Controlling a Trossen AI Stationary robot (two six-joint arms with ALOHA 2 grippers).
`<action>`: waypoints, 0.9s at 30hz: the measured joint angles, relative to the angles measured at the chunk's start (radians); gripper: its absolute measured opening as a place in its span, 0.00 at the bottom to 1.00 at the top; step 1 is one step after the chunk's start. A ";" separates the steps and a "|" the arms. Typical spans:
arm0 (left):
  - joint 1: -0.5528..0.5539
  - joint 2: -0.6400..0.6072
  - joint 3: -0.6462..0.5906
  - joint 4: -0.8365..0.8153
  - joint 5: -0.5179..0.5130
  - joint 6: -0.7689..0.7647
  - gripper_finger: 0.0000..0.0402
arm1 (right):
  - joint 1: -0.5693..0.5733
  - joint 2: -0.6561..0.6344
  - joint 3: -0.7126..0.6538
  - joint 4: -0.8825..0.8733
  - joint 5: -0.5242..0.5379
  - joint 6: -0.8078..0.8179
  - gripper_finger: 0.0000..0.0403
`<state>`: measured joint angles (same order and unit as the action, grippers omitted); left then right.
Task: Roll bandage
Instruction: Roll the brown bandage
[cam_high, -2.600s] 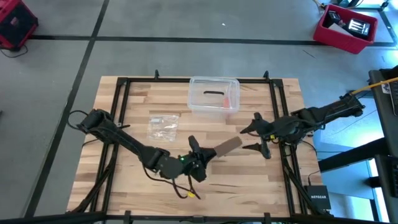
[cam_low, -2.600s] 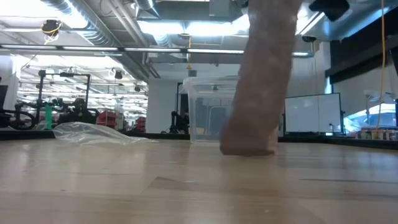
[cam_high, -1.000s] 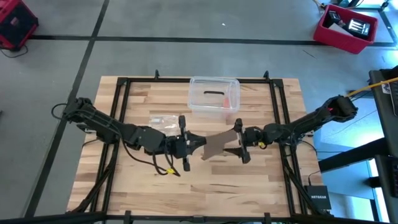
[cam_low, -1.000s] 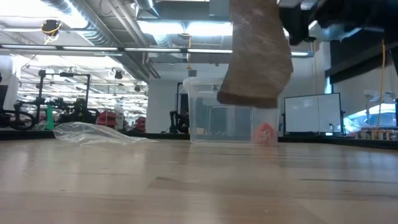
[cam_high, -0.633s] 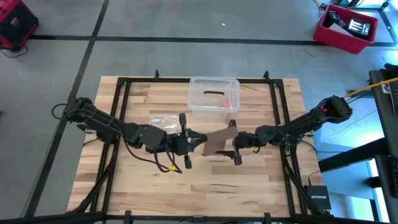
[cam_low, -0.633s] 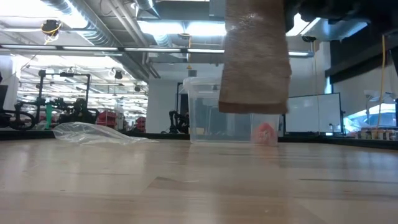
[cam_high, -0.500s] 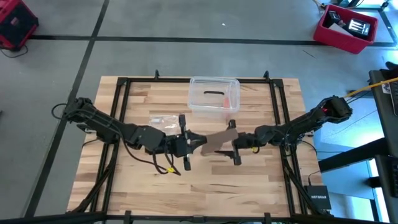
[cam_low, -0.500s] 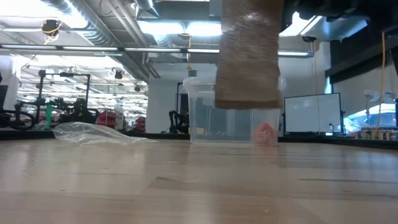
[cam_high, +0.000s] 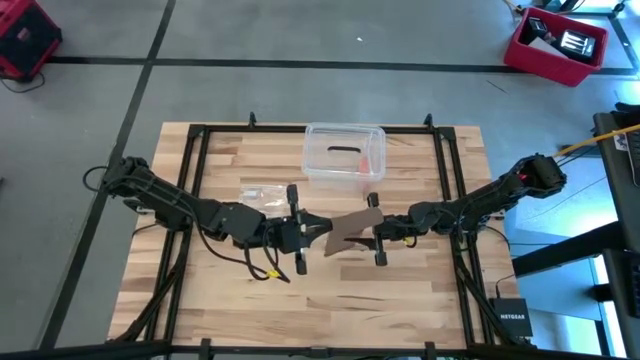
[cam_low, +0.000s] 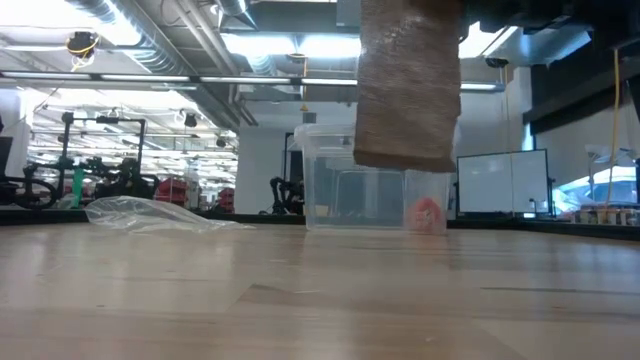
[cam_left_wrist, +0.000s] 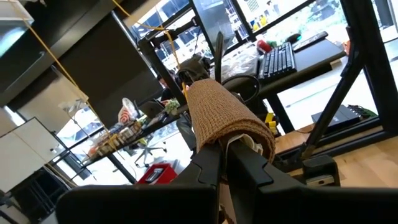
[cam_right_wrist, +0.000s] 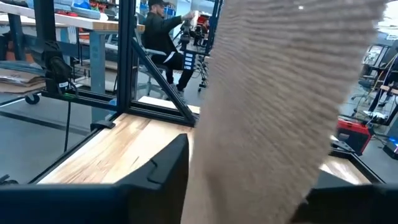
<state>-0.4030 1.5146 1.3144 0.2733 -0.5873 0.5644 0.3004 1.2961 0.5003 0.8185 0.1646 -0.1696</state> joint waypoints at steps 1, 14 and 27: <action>0.000 0.000 0.000 0.000 0.000 0.001 0.01 | 0.000 0.000 0.000 0.000 0.000 0.000 0.38; -0.004 -0.005 0.000 0.010 -0.019 0.052 0.01 | 0.011 0.000 0.000 -0.035 -0.001 -0.066 0.04; 0.015 -0.010 0.000 -0.055 -0.178 0.103 0.01 | 0.195 0.000 -0.001 -0.037 0.085 -0.074 0.01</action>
<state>-0.3877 1.5047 1.3144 0.2186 -0.7653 0.6671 0.4951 1.2957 0.4995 0.7817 0.2498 -0.2437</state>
